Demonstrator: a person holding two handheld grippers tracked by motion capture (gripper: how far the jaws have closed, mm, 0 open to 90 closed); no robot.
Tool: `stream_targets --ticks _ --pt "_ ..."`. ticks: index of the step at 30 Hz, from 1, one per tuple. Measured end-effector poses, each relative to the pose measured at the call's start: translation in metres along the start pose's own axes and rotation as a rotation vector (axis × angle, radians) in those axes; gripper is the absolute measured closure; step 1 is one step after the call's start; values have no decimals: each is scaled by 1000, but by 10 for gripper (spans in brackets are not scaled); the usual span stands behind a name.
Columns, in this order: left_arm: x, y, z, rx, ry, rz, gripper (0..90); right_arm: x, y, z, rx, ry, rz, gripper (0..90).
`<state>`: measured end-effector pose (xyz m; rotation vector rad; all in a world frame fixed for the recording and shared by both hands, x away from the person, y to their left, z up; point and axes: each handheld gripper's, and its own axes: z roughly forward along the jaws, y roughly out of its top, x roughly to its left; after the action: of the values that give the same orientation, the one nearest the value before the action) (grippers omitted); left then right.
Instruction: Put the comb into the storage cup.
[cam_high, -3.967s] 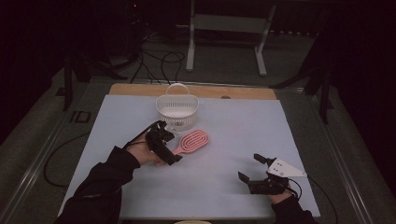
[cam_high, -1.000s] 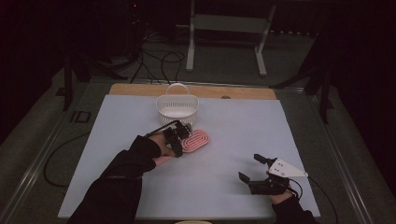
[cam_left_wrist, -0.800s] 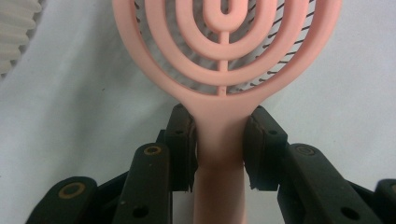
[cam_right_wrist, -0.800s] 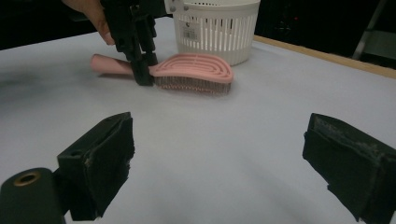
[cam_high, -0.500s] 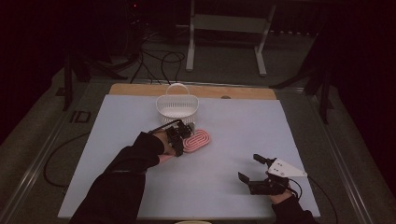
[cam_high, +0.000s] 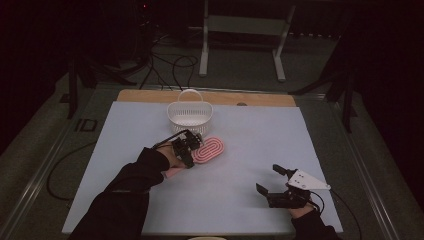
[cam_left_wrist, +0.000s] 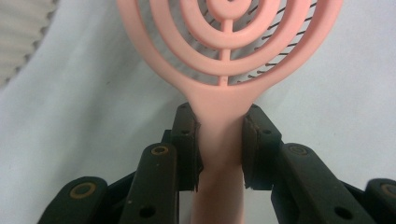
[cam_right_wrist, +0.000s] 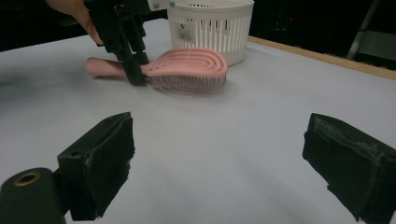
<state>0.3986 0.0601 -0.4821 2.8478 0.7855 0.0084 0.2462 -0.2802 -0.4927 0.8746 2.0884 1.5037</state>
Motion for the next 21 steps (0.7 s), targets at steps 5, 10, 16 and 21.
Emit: stream_targets --ticks 5,10,16,21 --pt "-2 -5 -13 -73 7 0 716 0 0 0 0 0 0 86" --pt "-5 -7 -22 -113 2 11 716 0 0 1 1 -3 1 86" --pt "-10 -9 -31 -163 5 20 716 0 0 1 2 -5 8 86" --pt "-13 -11 -38 -211 -2 41 716 0 0 0 1 -4 11 86"
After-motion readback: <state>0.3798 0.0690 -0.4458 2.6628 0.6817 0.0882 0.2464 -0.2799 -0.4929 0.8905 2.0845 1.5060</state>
